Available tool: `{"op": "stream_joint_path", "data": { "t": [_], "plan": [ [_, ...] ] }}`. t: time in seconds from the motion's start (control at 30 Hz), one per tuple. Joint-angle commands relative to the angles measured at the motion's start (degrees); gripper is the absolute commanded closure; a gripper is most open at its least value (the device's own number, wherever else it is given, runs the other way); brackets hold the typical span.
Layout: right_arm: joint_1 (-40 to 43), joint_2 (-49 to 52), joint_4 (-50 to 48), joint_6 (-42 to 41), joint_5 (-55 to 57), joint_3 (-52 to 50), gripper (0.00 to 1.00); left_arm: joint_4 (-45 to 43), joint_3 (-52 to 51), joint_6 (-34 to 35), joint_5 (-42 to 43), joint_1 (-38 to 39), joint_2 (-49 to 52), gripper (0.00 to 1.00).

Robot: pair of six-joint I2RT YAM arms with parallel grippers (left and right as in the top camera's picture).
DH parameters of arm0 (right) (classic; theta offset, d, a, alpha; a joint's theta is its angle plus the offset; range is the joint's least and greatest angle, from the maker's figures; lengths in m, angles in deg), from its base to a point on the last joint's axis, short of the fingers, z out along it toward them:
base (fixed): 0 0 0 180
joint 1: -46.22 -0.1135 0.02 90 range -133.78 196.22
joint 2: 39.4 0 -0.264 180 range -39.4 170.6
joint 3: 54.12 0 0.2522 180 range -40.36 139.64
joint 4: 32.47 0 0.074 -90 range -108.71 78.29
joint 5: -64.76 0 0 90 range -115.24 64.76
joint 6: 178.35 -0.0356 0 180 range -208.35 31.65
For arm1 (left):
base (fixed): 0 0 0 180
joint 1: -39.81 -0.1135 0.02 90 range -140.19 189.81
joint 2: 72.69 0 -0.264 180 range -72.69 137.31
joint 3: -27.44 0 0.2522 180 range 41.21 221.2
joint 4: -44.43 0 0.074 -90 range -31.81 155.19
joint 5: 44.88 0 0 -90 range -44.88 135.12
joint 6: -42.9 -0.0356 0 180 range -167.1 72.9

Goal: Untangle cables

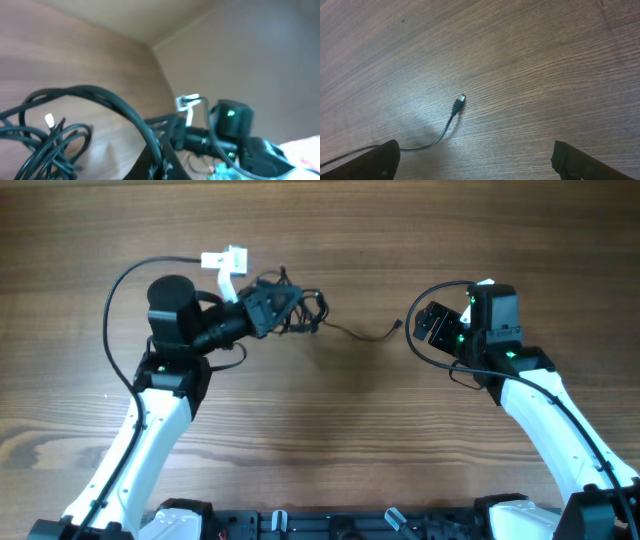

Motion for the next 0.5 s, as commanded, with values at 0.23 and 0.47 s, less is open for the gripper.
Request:
{"op": "stream_joint_path", "data": {
  "t": [0.23, 0.47],
  "plan": [
    [-0.04, 0.22, -0.17, -29.16, -5.57, 0.09, 0.00, -5.57, 0.28, 1.49, -4.98, 9.51, 5.20, 0.96],
    [-0.04, 0.22, 1.18, -27.54, -8.33, 0.09, 0.00, -6.16, 0.28, 1.73, -4.98, 9.42, 5.29, 0.96]
  ]
}}
